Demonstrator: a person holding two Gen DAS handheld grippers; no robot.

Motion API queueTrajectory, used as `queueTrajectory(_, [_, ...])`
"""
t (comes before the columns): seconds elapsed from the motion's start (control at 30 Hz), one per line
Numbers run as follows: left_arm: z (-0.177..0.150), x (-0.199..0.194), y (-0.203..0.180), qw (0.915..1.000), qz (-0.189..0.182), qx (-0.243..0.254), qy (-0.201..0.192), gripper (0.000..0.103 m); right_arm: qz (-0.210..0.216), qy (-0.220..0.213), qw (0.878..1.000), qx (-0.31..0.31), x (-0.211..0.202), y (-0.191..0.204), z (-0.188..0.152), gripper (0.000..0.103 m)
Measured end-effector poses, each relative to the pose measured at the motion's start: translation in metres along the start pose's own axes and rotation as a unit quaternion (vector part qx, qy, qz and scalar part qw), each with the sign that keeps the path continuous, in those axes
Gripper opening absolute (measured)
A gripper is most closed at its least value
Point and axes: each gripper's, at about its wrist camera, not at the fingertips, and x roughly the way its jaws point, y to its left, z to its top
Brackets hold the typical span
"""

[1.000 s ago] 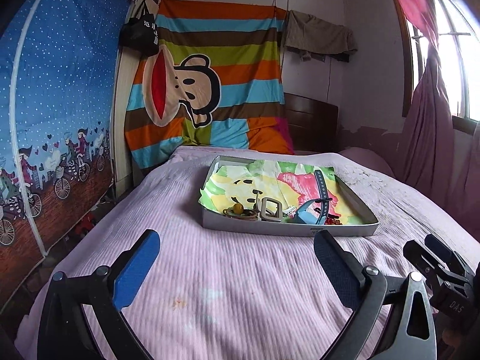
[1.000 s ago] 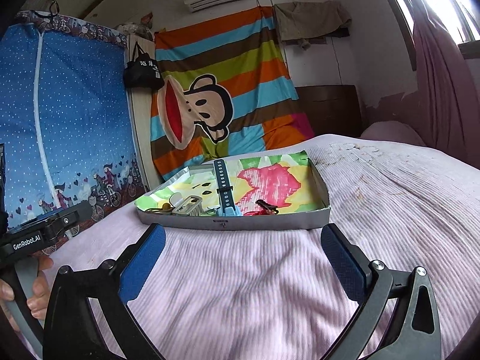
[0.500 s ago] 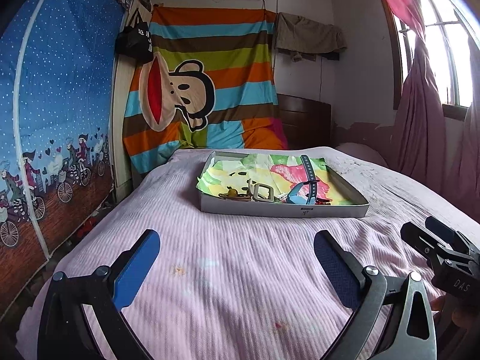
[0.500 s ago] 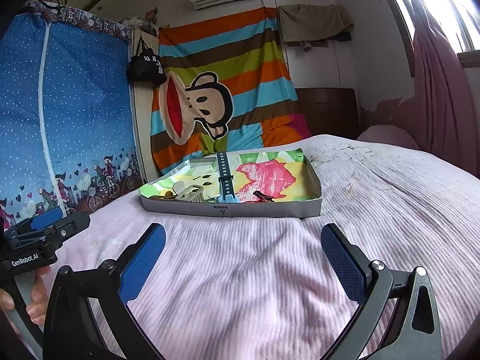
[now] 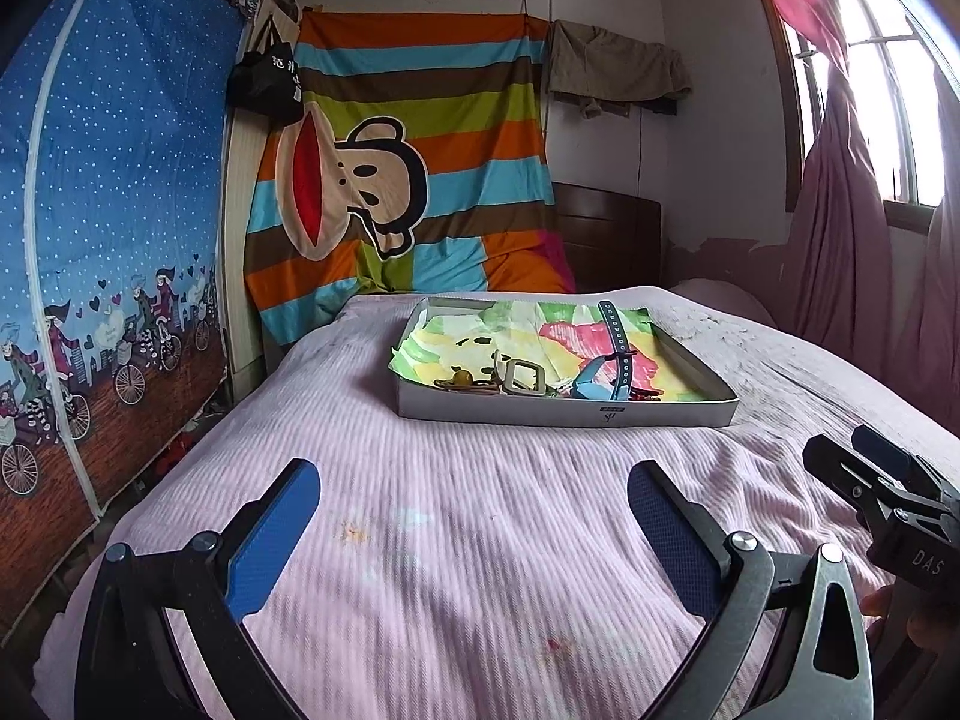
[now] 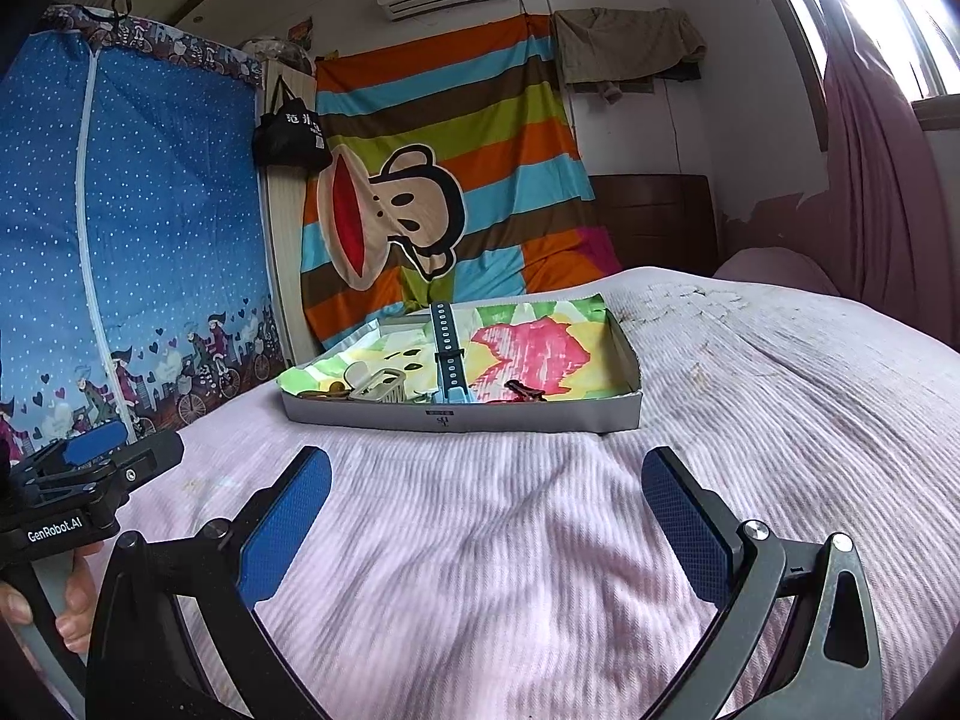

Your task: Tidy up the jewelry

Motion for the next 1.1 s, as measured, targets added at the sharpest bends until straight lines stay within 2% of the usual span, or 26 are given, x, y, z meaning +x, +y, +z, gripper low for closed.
queueTrajectory(1.1, [-0.0011,0.0018,0.005,1.0,0.0,-0.006,0.002,0.103,0.0,0.001,1.0,0.0,0.0004,0.001,0.0002,0.102])
